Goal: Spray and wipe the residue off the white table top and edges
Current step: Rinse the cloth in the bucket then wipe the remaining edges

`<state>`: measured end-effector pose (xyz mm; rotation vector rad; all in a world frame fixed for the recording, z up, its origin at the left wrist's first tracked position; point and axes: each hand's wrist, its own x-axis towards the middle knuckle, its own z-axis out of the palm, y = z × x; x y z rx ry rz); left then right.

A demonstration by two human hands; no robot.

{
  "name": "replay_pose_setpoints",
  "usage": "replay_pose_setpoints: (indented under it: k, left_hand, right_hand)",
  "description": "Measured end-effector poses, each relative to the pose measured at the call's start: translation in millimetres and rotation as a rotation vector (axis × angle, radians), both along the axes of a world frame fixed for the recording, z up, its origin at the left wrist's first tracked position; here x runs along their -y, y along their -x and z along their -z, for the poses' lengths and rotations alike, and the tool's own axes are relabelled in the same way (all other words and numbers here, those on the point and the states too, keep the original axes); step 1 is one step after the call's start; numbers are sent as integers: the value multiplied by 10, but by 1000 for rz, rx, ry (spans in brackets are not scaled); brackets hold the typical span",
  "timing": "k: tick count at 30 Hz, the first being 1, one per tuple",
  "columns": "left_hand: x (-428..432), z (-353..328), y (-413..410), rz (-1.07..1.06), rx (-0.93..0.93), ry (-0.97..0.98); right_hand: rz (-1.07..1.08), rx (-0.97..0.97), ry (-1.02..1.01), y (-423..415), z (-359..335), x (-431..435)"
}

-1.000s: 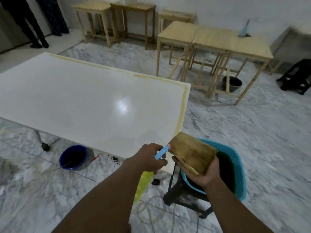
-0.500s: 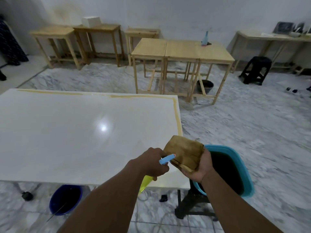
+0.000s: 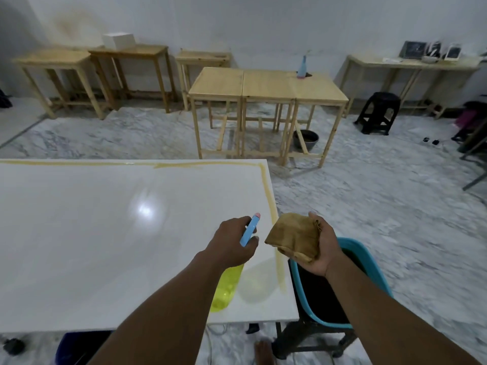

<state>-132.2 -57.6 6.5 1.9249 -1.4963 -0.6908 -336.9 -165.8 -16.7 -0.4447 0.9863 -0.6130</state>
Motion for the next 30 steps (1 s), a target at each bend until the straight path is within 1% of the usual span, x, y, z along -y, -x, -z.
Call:
replay_pose_setpoints:
  k: [5, 9, 13, 15, 16, 18, 20, 21, 22, 23, 25, 27, 29, 30]
  left_hand:
    - [429, 41, -180, -115, -57, 107]
    - [990, 87, -370, -195, -77, 162]
    - [1648, 346, -493, -279, -104, 183]
    - [1958, 459, -548, -301, -90, 213]
    - [2135, 511, -581, -316, -76, 231]
    - [2458, 601, -668, -356, -61, 260]
    - [2741, 677, -740, -391, -46, 282]
    - [2905, 734, -788, -408, -18, 296]
    - [2932, 727, -793, -415, 4, 323]
    - [2995, 743, -815, -416, 19, 350]
    - [3199, 807, -892, -414, 17, 372]
    - [3352, 843, -977, -439, 10, 376]
    - [3479, 907, -1037, -454, 30, 383]
    - [3503, 924, -1036, -450, 54, 396]
  right_hand:
    - [8, -108, 8, -253, 64, 560]
    - [-17, -152, 38, -554, 101, 1235]
    - [-106, -139, 0, -827, 346, 2013]
    - [-145, -168, 21, -960, 494, 2401]
    - [-155, -233, 49, -1055, 548, 2622]
    - [-157, -424, 174, -1266, 663, 3047]
    - [-212, -664, 405, -1508, 747, 3404]
    - [-255, -774, 558, -1649, 821, 3601]
    - [-291, -845, 711, -1729, 852, 3668]
    - [-323, -871, 824, -1826, 923, 3778]
    - [-388, -935, 974, -2057, 1138, 4099]
    - [-587, -1034, 1054, -2264, 1392, 4349]
    - [-830, -1177, 1066, -2423, 1646, 4463]
    - [-880, -1270, 1080, -2434, 1728, 4444]
